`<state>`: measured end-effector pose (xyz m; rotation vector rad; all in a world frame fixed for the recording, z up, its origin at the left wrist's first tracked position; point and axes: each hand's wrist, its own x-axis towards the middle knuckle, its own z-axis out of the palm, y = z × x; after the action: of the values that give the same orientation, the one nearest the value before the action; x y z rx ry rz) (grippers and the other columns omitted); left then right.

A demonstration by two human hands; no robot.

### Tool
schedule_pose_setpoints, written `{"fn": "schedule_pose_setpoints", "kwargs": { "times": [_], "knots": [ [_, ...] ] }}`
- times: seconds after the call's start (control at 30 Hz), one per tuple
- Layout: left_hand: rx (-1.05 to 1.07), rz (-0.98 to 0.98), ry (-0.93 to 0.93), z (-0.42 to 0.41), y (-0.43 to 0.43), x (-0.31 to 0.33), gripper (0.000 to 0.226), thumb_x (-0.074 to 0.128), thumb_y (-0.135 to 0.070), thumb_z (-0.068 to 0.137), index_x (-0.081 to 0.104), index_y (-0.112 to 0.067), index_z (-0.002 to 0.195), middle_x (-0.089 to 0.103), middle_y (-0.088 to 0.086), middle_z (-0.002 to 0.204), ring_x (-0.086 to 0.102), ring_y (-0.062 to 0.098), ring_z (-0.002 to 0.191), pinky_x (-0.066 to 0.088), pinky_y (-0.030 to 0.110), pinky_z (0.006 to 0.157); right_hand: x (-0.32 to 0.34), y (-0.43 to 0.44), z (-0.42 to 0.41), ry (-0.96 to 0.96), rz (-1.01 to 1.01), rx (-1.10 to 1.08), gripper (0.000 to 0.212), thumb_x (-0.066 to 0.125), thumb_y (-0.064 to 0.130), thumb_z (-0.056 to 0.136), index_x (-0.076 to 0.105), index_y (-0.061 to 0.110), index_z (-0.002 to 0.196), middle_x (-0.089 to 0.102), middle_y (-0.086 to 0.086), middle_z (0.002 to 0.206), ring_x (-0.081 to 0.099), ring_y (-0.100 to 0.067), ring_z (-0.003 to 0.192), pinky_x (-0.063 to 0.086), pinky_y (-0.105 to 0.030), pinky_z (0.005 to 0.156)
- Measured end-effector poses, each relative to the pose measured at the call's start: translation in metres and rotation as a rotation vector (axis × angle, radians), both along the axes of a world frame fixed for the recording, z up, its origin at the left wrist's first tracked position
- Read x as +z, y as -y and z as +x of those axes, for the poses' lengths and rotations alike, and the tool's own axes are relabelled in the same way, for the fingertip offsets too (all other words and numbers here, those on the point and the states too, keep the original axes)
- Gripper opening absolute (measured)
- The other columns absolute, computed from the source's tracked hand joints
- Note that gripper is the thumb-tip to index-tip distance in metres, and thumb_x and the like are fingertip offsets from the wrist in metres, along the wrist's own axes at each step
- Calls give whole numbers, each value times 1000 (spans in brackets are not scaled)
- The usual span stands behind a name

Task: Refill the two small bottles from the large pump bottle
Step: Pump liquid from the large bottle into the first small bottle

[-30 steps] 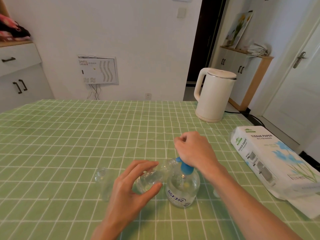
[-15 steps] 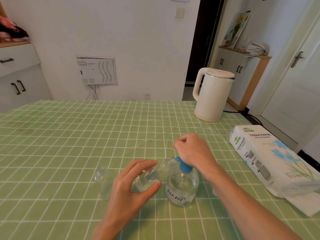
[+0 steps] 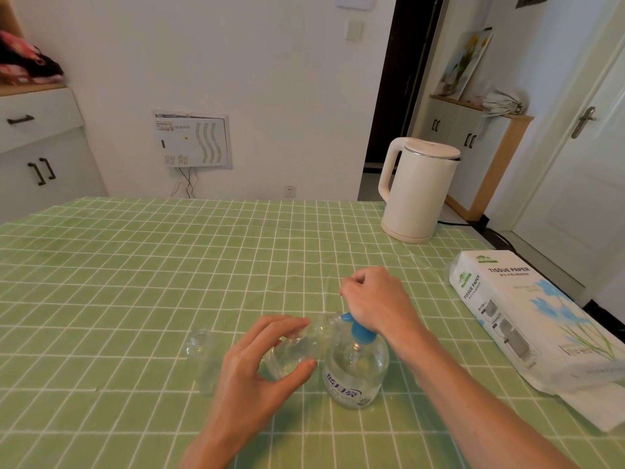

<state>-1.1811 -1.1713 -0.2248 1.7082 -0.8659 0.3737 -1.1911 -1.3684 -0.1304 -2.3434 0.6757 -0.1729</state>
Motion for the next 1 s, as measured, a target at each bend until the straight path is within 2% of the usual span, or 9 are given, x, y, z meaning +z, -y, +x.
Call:
{"fn": "schedule_pose_setpoints", "kwargs": {
  "times": [0.1,0.23,0.37,0.5,0.6,0.67,0.77,0.87,1.0],
  "knots": [
    [0,0,-1,-1,0,1,45,82,-36,82,70,-34,126,71,-17,118,71,10,107,52,13,90,3,0,-2,12,-20,11,42,54,22,99,40,21,59,36,5,50,32,-16,49,31,-29,54],
    [8,4,1,0,1,0,44,82,-36,82,71,-34,124,71,-16,117,71,11,106,52,16,89,9,-3,-3,41,-127,21,35,52,26,100,57,15,67,51,4,54,43,-17,50,35,-28,52],
    [12,1,0,0,1,-1,44,82,-35,82,70,-36,124,71,-17,117,71,11,107,52,16,89,5,-1,-2,38,-37,6,41,53,20,97,39,19,59,34,6,50,30,-16,49,29,-28,51],
    [9,6,-13,1,1,-2,44,83,-35,82,70,-34,124,71,-14,117,72,13,106,52,17,89,2,0,-3,-14,-25,6,35,52,20,98,60,9,65,48,1,57,38,-19,55,33,-30,57],
    [3,8,-18,0,1,-2,44,83,-35,82,70,-35,125,71,-15,117,72,13,107,53,17,89,2,-2,-4,7,-45,0,39,50,20,97,38,20,61,36,5,53,31,-17,52,31,-30,53],
    [4,10,-19,0,0,-2,45,83,-35,82,70,-34,126,71,-16,117,72,12,107,53,17,89,5,-2,-4,22,-82,0,38,48,24,99,36,20,63,35,5,54,32,-17,52,32,-30,53],
    [9,7,-15,0,0,-2,45,83,-36,82,71,-33,125,71,-15,117,71,12,107,53,16,89,12,-4,-5,64,-211,6,40,42,34,103,46,16,68,49,3,61,47,-20,58,48,-38,69],
    [6,-2,-10,0,0,0,45,83,-37,82,70,-34,125,71,-16,117,71,11,107,52,14,89,15,-7,-5,80,-273,9,40,37,39,105,58,16,79,64,-2,80,63,-27,84,53,-50,91],
    [14,-18,-27,1,0,0,45,83,-33,81,71,-31,124,72,-15,115,71,11,107,52,14,88,7,-2,-4,19,-89,12,40,37,36,107,54,13,78,56,0,73,49,-20,66,45,-39,70]
  ]
}}
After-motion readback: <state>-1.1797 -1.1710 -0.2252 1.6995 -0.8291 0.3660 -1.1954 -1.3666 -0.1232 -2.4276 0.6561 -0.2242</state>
